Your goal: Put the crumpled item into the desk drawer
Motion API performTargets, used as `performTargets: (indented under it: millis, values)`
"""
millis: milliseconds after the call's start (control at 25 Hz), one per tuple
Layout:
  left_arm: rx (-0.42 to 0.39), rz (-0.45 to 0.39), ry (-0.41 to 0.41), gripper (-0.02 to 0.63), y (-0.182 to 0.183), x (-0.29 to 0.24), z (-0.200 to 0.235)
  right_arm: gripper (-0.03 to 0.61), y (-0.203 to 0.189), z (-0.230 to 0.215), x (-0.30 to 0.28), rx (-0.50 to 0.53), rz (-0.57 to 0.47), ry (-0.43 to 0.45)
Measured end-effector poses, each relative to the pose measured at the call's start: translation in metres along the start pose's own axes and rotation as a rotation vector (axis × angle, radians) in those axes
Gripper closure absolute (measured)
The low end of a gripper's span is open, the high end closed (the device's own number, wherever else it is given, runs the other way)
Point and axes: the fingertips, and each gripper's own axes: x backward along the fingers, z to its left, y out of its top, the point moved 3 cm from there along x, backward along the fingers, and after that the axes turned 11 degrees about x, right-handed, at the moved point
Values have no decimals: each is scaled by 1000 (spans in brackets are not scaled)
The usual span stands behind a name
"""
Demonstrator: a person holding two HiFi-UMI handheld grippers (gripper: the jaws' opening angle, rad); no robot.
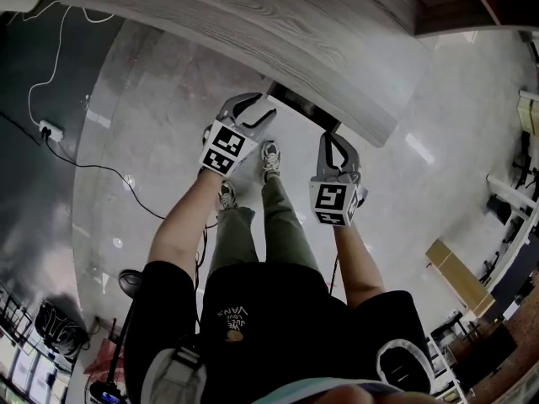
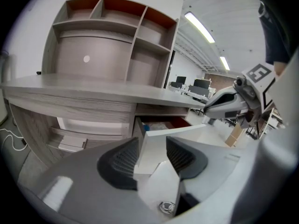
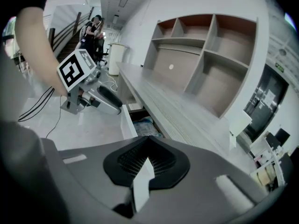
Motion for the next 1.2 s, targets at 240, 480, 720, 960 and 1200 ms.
performTargets:
  millis: [240, 480, 720, 960, 1200]
  values:
    - [0, -35, 15, 383, 10, 16, -2, 575, 3, -11, 8, -111, -35, -49]
    - [-5, -68, 43, 480, 7, 30, -2, 577, 19, -16, 19, -119, -63, -72]
    - [11, -110, 45, 531, 23, 53, -13, 577, 25, -13, 33, -143, -80, -92]
    - [1, -154, 26, 561, 35, 77, -31, 577, 29, -9, 53, -193, -100, -123]
    - [-6, -189, 13, 561, 43, 106, -48, 577, 37, -4, 80, -250, -123, -163]
